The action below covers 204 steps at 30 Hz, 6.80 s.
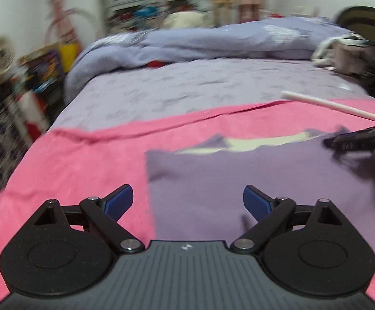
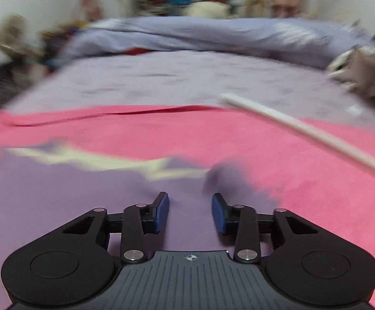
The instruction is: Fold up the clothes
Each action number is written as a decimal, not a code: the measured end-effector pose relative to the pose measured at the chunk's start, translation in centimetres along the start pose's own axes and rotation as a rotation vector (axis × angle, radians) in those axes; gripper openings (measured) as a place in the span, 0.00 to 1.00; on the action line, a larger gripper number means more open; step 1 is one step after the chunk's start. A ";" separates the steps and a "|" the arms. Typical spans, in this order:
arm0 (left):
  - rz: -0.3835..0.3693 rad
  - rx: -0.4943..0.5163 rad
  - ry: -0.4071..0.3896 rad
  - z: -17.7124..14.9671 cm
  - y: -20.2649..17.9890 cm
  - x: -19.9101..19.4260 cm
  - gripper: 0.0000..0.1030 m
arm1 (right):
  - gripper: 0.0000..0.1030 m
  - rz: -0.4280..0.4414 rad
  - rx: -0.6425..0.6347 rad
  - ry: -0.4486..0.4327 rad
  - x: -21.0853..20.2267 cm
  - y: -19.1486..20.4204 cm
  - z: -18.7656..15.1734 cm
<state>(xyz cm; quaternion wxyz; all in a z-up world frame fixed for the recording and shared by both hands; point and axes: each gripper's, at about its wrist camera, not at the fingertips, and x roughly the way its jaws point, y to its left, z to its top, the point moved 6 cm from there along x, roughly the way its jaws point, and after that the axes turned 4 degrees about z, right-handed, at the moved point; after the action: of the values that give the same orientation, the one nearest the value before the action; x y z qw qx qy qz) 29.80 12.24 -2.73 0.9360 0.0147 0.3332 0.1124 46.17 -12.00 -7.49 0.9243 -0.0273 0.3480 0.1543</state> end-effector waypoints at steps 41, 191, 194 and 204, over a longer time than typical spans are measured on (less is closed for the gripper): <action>0.235 -0.021 0.076 -4.3 6.9 2.3 1.00 | 0.45 0.316 -0.040 0.015 3.7 19.7 3.6; 0.095 0.094 0.192 6.9 -12.3 13.3 0.98 | 0.24 0.540 0.215 -0.092 -13.4 5.9 -14.2; 0.080 0.044 0.188 7.8 -11.9 12.5 0.78 | 0.24 0.551 0.228 -0.091 -13.3 5.7 -14.2; 0.010 0.271 0.141 5.1 -15.3 10.6 1.00 | 0.35 0.563 0.214 -0.092 -13.3 6.1 -14.0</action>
<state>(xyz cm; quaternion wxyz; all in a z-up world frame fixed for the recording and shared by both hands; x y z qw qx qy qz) 44.06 -0.08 -6.96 0.8992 0.1349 0.4101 0.0717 26.01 -11.94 -9.07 0.8576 0.1747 0.3139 0.3681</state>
